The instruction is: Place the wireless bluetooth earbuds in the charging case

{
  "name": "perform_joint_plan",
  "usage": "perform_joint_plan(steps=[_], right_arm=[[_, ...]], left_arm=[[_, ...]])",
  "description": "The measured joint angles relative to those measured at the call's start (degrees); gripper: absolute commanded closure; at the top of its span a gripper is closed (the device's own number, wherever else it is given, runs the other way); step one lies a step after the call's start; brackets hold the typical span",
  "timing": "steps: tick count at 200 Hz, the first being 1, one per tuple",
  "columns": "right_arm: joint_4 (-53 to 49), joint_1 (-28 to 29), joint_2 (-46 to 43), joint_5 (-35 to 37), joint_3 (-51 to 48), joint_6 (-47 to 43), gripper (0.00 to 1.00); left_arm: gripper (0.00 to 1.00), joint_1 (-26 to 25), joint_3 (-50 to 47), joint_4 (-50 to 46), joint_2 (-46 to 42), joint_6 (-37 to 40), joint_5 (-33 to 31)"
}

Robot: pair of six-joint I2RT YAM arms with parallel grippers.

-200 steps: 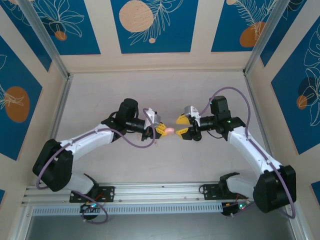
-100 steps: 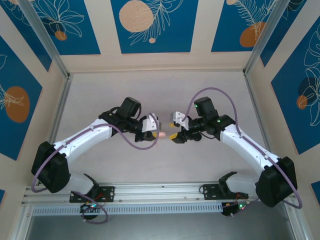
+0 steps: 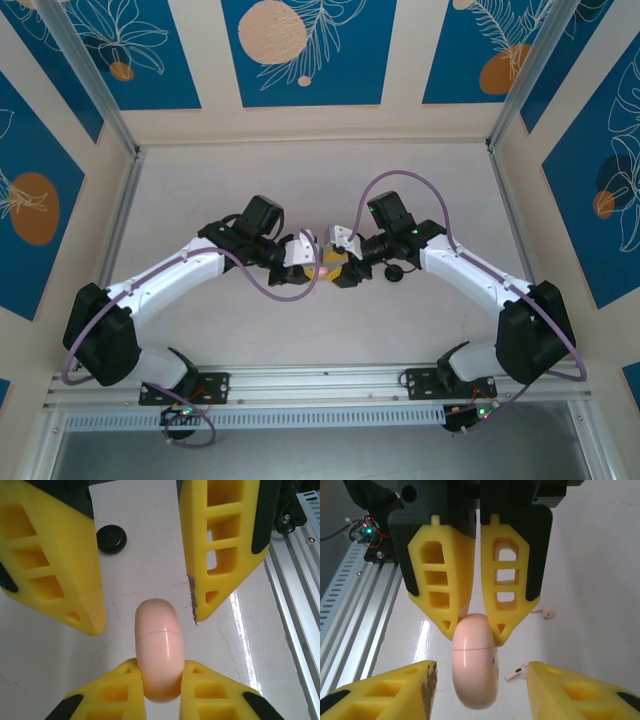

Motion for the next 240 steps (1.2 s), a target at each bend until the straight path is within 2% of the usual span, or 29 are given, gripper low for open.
perform_joint_plan(steps=[34, 67, 75, 100, 117, 172, 204, 240], right_arm=[[-0.3, 0.1, 0.8, -1.3, 0.0, -0.4, 0.57], [-0.9, 0.1, 1.2, -1.5, 0.2, -1.6, 0.77], [-1.1, 0.0, 1.3, -1.5, 0.4, -2.1, 0.80], [-1.2, -0.8, 1.2, -2.4, 0.6, -2.8, 0.83], [-0.7, -2.3, 0.2, -4.6, 0.3, -2.8, 0.84], [9.1, -10.3, -9.2, -15.9, -8.3, 1.3, 0.84], [12.2, -11.7, -9.5, -21.2, -9.3, 2.9, 0.84], [13.3, -11.9, -9.5, -23.8, -9.3, 3.5, 0.84]], left_arm=[[0.84, -0.1, 0.5, 0.1, 0.0, -0.2, 0.0], [0.82, -0.1, 0.5, 0.0, 0.0, -0.5, 0.1], [0.77, -0.2, 0.6, 0.0, 0.0, -0.5, 0.0], [0.47, -0.2, 0.5, 1.2, 0.0, -2.1, -0.5], [0.41, -0.2, -1.4, 5.6, -0.5, -3.2, -0.4], [0.41, -0.1, -9.2, 21.0, -2.8, -9.9, 5.4], [0.44, -0.1, -11.6, 30.3, -2.8, -15.2, 9.2], [0.51, -0.1, -13.5, 39.9, -2.8, -21.7, 12.9]])
